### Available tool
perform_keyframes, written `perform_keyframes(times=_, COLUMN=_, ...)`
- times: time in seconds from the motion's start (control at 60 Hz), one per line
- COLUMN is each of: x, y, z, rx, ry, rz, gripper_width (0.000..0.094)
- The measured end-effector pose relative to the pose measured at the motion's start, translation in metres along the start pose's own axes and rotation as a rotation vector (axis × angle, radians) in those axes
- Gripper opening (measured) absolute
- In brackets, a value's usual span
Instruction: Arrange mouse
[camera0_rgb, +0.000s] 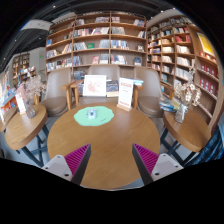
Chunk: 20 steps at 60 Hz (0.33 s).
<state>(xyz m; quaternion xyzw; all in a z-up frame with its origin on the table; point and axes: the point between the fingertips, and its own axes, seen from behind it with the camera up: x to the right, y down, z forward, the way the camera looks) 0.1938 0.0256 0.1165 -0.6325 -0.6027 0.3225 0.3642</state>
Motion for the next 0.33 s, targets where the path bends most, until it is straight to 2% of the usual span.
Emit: perform_keyframes(times=0.333, x=-0.001, y=0.008, z=-0.013, rx=0.019, ry=0.002, rz=-0.045, gripper_width=0.0853)
